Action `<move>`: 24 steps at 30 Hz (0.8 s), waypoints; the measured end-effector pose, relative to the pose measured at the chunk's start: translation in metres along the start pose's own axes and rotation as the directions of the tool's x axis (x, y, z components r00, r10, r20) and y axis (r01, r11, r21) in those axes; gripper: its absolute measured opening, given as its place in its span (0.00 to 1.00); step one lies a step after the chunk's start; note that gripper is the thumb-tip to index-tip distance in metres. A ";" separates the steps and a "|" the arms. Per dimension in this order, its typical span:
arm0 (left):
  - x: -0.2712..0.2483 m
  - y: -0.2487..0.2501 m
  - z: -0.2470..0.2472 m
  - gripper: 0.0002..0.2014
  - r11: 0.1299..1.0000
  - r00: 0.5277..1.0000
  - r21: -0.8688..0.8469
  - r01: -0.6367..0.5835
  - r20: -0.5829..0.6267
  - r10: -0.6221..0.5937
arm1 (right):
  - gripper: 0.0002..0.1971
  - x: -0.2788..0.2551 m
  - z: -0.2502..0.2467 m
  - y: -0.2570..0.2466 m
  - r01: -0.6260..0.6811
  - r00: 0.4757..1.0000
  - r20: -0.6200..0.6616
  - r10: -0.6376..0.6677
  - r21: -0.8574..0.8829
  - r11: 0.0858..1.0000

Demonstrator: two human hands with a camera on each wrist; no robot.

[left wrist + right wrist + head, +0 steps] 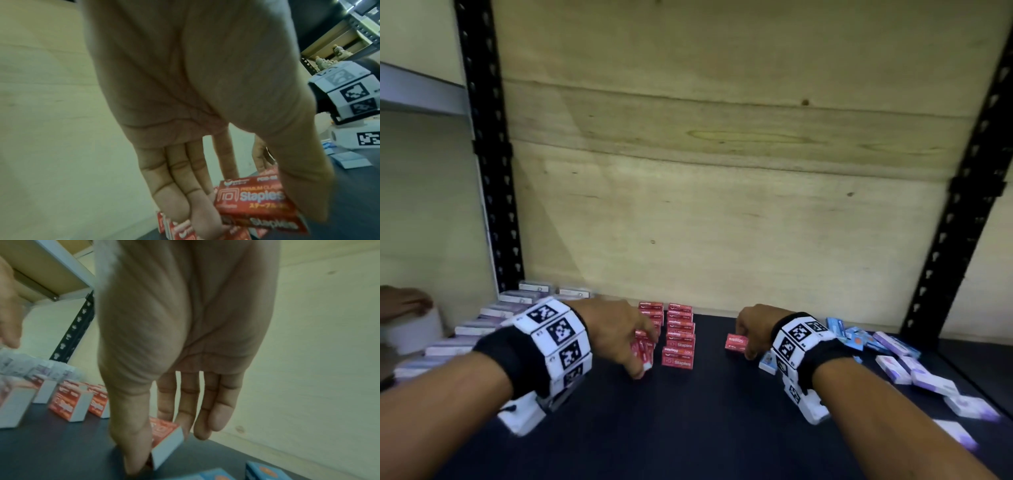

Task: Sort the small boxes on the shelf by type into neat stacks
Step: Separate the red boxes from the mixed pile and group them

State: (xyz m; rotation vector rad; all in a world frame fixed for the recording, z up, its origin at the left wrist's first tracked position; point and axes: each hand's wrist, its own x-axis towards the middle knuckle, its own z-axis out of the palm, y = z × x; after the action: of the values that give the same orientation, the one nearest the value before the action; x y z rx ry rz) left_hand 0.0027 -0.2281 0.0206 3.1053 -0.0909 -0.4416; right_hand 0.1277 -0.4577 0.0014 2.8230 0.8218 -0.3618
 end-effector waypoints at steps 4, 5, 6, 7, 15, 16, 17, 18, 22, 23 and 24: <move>-0.006 0.004 0.015 0.26 0.999 1.000 -0.034 0.009 -0.002 -0.009 | 0.14 -0.016 -0.010 -0.007 0.038 0.999 -0.022 -0.037 0.068 0.997; -0.007 0.005 0.017 0.26 0.999 1.000 -0.035 0.018 -0.005 -0.018 | 0.13 -0.021 -0.013 -0.009 0.048 0.999 -0.019 -0.047 0.086 0.995; -0.007 0.006 0.020 0.25 0.999 1.000 -0.037 0.023 -0.008 -0.023 | 0.12 -0.025 -0.015 -0.011 0.056 0.998 -0.012 -0.055 0.093 0.994; -0.009 0.006 0.023 0.25 0.999 1.000 -0.047 0.024 -0.011 -0.024 | 0.11 -0.030 -0.016 -0.014 0.063 0.998 -0.006 -0.063 0.089 0.994; -0.014 0.002 0.040 0.23 0.979 1.000 -0.202 0.011 0.003 -0.011 | 0.10 -0.054 0.001 -0.050 0.148 0.989 0.003 -0.148 0.043 0.988; -0.014 0.001 0.040 0.23 0.979 1.000 -0.203 0.010 0.003 -0.010 | 0.11 -0.055 0.004 -0.055 0.156 0.988 -0.010 -0.156 0.030 0.987; -0.016 0.000 0.040 0.23 0.979 1.000 -0.205 0.012 0.008 -0.010 | 0.11 -0.056 0.006 -0.060 0.162 0.987 -0.018 -0.162 0.023 0.987; -0.016 0.000 0.041 0.22 0.978 1.000 -0.209 0.012 0.015 -0.009 | 0.12 -0.057 0.009 -0.065 0.170 0.985 -0.019 -0.169 0.027 0.985; -0.019 0.000 0.042 0.16 0.983 1.000 -0.185 -0.002 0.008 0.004 | 0.10 -0.061 0.015 -0.076 0.192 0.981 -0.022 -0.191 0.029 0.981; -0.020 -0.001 0.042 0.16 0.985 1.000 -0.172 -0.005 0.001 0.006 | 0.09 -0.061 0.015 -0.077 0.194 0.981 -0.032 -0.193 0.037 0.980; -0.021 -0.002 0.043 0.15 0.988 1.000 -0.154 -0.007 -0.010 0.005 | 0.09 -0.061 0.016 -0.077 0.195 0.980 -0.043 -0.193 0.050 0.980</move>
State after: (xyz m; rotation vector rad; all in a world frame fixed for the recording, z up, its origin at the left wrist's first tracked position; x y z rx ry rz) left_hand -0.0292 -0.2248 -0.0151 2.9549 -0.0631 -0.4122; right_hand 0.0323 -0.4281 -0.0051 2.8137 1.1166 -0.3641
